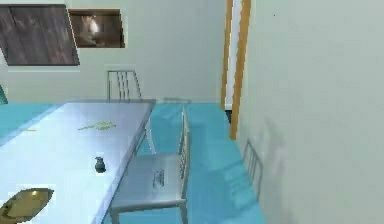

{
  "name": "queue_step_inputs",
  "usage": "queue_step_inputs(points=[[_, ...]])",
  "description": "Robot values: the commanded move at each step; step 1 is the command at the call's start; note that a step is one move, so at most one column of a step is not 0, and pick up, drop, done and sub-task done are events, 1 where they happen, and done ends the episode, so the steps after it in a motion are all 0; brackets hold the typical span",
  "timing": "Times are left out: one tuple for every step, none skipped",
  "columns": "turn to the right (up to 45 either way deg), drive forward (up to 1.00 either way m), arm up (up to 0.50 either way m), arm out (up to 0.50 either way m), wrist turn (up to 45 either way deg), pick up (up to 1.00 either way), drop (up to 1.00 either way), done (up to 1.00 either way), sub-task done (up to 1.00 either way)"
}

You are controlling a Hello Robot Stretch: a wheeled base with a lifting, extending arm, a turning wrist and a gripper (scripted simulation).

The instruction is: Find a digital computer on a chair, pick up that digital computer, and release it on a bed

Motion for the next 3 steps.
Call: queue_step_inputs(points=[[-45.0,0.00,0.00,0.00,0.0,0.00,0.00,0.00,0.00],[-45.0,0.00,0.00,0.00,0.0,0.00,0.00,0.00,0.00],[-42.0,0.00,0.00,0.00,0.0,0.00,0.00,0.00,0.00]])
